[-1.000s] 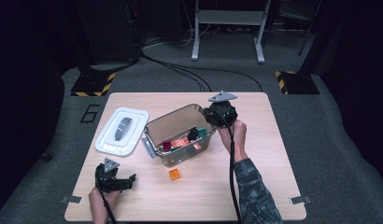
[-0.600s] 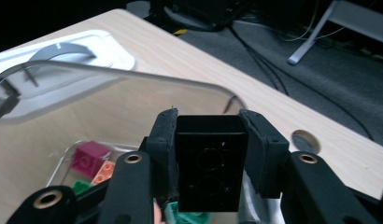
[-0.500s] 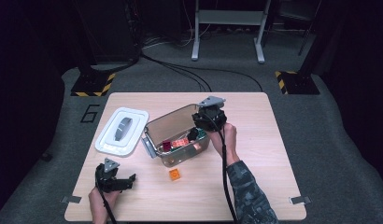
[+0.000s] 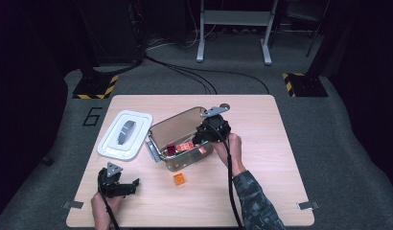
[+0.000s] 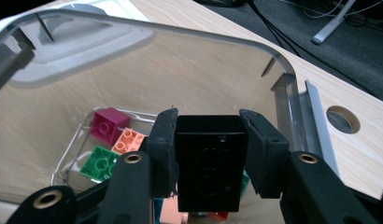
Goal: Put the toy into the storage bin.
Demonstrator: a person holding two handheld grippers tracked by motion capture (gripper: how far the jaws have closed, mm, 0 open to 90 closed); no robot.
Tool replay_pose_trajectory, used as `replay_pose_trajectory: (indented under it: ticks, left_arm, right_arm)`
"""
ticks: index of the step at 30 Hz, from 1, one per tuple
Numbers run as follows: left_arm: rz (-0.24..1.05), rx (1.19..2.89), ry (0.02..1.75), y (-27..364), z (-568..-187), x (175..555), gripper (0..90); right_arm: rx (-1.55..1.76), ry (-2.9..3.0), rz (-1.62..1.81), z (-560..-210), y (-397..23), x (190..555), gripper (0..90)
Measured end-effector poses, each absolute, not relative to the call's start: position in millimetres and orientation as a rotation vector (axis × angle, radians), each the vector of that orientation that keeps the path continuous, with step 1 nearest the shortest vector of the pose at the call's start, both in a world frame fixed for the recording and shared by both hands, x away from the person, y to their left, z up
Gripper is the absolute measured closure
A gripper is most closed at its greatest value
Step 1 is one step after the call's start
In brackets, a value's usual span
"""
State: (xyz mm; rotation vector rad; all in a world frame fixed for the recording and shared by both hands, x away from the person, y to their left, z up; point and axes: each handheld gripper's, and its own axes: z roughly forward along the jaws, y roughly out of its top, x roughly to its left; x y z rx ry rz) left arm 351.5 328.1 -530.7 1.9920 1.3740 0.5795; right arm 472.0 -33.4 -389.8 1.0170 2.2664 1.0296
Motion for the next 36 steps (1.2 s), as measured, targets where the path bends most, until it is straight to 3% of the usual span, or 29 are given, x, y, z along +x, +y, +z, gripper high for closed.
replay_pose_trajectory:
  ticks: [20,28,32,36]
  left_arm:
    - [0.580,1.992,1.374,328.1,-530.7,351.5,2.4]
    - [0.580,1.991,1.374,328.1,-530.7,351.5,2.4]
    - [0.580,1.992,1.374,328.1,-530.7,351.5,2.4]
    - [0.580,1.992,1.374,328.1,-530.7,351.5,2.4]
  right_arm:
    - [1.049,2.281,0.931,-393.0,-40.0,460.7,57.3]
    - [1.022,2.259,0.928,-391.0,-46.0,450.7,38.9]
    - [1.024,2.224,1.000,-388.1,-53.2,436.3,21.2]
    - [1.010,2.224,1.016,-388.5,-56.4,428.3,17.4]
